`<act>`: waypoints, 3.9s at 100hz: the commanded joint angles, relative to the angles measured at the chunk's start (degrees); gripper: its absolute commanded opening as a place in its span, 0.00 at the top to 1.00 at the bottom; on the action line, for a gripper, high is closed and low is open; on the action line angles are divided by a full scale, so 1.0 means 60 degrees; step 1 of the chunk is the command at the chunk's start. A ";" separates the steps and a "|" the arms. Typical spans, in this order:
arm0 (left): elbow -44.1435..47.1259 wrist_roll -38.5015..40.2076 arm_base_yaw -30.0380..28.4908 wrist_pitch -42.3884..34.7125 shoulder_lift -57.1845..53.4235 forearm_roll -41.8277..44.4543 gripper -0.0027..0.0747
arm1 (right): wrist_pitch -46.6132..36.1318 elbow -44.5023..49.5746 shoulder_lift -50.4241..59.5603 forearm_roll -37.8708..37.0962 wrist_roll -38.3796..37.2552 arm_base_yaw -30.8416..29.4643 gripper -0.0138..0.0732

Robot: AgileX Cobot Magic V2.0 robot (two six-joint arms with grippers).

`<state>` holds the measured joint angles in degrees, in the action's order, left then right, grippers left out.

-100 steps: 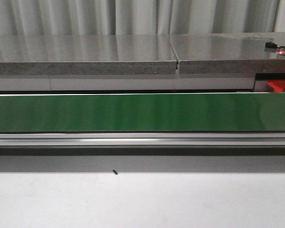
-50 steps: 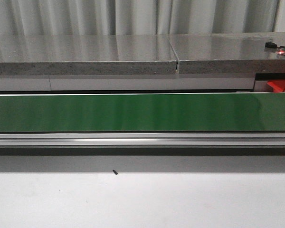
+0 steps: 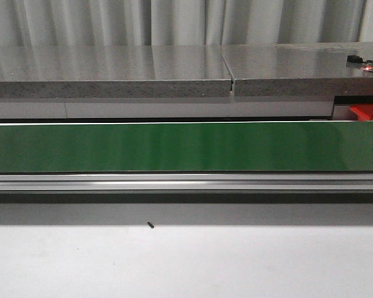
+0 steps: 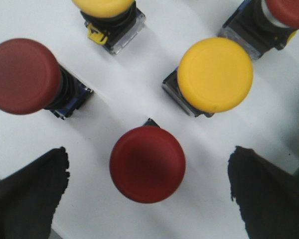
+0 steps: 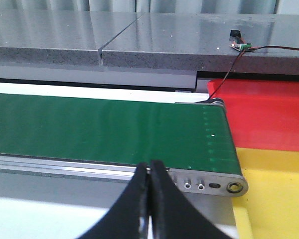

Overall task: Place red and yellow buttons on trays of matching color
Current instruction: 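Lower the left gripper and grasp a red button, then carry the red button onto the green belt and open the left gripper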

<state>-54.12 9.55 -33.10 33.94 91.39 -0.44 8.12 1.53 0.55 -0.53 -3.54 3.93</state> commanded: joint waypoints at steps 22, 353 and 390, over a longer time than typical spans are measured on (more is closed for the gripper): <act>-0.0303 -0.0096 0.0042 -0.0309 0.0167 -0.0204 0.18 | -0.0757 -0.0144 0.0179 -0.0119 0.0027 0.0008 0.92; -0.3728 -0.2435 0.2813 0.2111 -0.0596 -0.1963 0.70 | -0.0757 -0.0144 0.0179 -0.0119 0.0027 0.0008 0.92; -0.3766 -0.2435 0.3421 0.2261 0.0297 -0.1377 0.70 | -0.0757 -0.0144 0.0179 -0.0119 0.0027 0.0008 0.92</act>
<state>-74.79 -5.08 -13.08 49.07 94.19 -9.24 8.12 1.53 0.55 -0.53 -3.54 3.93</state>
